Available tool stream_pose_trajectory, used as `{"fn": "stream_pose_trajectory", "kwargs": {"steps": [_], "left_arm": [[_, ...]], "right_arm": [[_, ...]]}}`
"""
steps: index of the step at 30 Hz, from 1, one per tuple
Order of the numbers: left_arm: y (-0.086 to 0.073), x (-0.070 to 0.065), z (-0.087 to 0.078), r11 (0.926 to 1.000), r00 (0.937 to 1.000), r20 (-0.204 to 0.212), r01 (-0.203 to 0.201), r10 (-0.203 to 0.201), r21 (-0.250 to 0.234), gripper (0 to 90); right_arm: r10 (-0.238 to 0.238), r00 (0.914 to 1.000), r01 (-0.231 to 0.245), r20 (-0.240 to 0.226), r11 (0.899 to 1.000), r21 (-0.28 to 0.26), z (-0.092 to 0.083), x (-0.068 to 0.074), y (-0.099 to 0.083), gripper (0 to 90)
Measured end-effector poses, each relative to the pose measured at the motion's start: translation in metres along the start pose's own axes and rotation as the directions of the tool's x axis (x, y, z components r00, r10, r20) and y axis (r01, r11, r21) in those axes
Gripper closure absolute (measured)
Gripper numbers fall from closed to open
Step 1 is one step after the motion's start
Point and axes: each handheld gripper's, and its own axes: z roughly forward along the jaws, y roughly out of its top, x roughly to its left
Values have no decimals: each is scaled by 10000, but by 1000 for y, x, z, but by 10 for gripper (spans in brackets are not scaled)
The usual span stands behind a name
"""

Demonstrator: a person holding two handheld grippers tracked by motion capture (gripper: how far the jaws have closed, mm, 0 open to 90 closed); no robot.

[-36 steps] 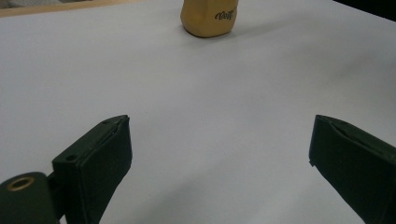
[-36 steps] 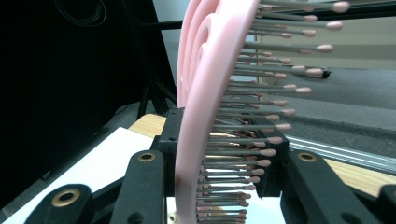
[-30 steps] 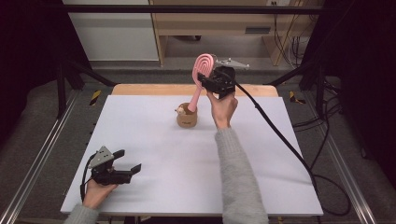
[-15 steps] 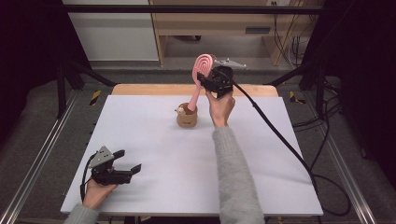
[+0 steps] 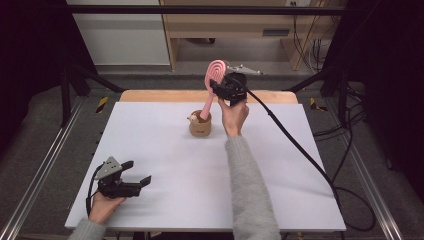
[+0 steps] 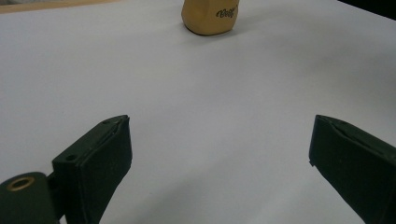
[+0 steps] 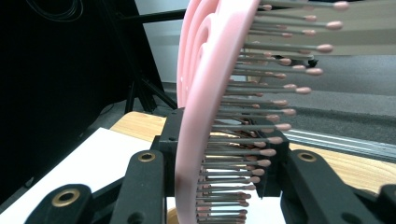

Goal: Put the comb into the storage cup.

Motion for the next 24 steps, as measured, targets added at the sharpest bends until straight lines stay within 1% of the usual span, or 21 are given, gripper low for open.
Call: {"fn": "stream_pose_trajectory", "kwargs": {"steps": [13,24], "left_arm": [[0,0,0,10000,10000,6,-4,4,3,60],[0,0,0,10000,10000,12,10,-10,5,60]], "right_arm": [[44,10000,-45,51,9999,156,12,3,-11,631],[131,9998,-136,117,9989,446,20,5,-22,631]]}}
